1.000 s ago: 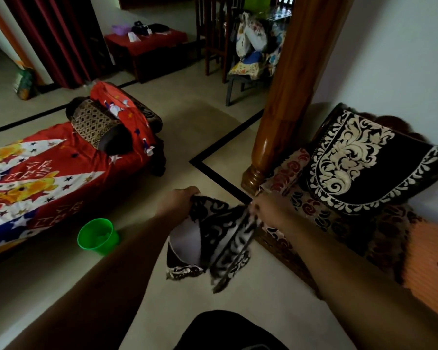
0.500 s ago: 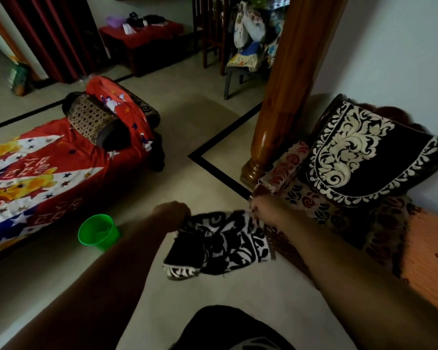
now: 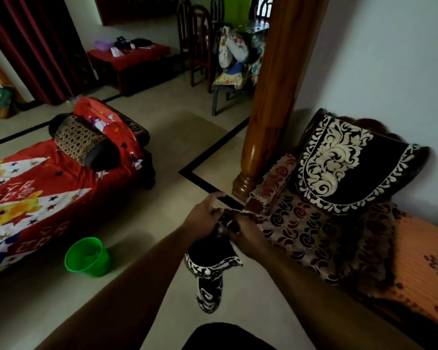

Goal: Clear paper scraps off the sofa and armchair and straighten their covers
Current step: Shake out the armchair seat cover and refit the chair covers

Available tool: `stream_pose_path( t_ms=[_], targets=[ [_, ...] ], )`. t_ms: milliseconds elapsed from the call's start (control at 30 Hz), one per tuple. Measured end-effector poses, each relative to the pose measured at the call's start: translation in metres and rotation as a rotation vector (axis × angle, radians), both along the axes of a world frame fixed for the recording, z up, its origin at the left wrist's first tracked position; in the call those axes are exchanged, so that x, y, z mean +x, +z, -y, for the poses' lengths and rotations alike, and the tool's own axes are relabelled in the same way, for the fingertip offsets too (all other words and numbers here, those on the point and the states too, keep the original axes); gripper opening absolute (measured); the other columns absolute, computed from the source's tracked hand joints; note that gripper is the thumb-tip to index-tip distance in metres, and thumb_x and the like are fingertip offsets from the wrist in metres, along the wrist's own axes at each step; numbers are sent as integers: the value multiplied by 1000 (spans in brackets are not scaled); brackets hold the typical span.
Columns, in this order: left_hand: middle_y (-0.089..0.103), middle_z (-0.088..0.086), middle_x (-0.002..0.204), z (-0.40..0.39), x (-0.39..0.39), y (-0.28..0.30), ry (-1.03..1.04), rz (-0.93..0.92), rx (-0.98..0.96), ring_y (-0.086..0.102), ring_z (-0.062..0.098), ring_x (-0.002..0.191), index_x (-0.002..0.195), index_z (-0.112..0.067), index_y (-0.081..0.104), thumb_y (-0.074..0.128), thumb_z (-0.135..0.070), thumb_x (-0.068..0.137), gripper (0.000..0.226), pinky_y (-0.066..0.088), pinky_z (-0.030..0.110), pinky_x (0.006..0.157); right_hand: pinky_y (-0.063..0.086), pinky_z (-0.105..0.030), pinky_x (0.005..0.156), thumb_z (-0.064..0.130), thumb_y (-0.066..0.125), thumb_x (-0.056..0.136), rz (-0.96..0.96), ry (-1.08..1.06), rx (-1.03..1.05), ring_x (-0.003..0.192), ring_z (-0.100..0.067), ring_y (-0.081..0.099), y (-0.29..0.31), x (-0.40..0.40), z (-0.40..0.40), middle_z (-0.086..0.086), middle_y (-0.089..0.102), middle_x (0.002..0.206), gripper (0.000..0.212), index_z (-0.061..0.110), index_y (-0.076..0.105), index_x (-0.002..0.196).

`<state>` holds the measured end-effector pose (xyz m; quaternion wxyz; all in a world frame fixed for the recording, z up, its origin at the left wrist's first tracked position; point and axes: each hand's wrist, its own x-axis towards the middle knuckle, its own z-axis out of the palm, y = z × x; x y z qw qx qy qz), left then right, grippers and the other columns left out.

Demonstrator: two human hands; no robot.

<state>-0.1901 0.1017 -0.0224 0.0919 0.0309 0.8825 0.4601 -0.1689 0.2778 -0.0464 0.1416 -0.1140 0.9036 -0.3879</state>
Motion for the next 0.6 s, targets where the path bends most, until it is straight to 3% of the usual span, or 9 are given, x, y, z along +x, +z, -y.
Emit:
stream_pose_path(
  t_ms=[67,133,233,300,400,500,600],
  targets=[
    [72,-10,107,-9,-4,5,-10,-9,45,70,9,82,115,-37,65,51,-22,101,25,55,27,73,53,-39,93,69,65,82,14,-4,21,110,-14,64,-3,6,-2,7,66,125,62,39,48,134],
    [72,-9,102,-15,-7,9,-1,41,152,70,9,70,107,-27,72,51,-20,102,23,62,36,65,50,-40,93,48,70,89,42,39,122,113,-26,61,-3,6,-11,-7,64,125,58,19,51,134],
    [74,-1,102,-18,-12,13,-4,87,283,75,18,75,104,-27,72,52,-21,104,21,60,38,63,51,-42,88,52,60,94,67,23,282,104,-29,62,-8,6,-36,-12,65,113,48,10,59,118],
    [75,1,100,-17,-19,10,-19,88,276,76,21,82,105,-30,70,54,-27,103,16,61,40,64,52,-38,75,56,56,95,44,-83,271,81,-16,61,-11,12,-52,-1,64,88,39,17,59,97],
    [75,-6,94,-14,-32,5,-116,12,74,74,14,83,115,-29,69,65,-38,95,22,62,41,70,37,-25,55,50,50,100,-106,-212,314,64,-5,48,-4,21,-70,14,46,69,22,29,54,93],
    [67,-22,83,-15,-37,8,-307,-100,-244,63,-5,79,104,-39,70,76,-53,78,30,48,25,67,46,-33,60,60,38,100,-175,-317,363,74,-19,60,9,23,-93,10,55,78,34,29,49,92],
    [68,-11,90,-32,-39,11,-407,-261,-576,65,13,89,93,-35,67,71,-57,79,27,36,27,64,53,-38,63,73,31,95,-265,-380,454,73,-18,61,24,21,-115,6,60,78,50,28,52,90]
  ],
)
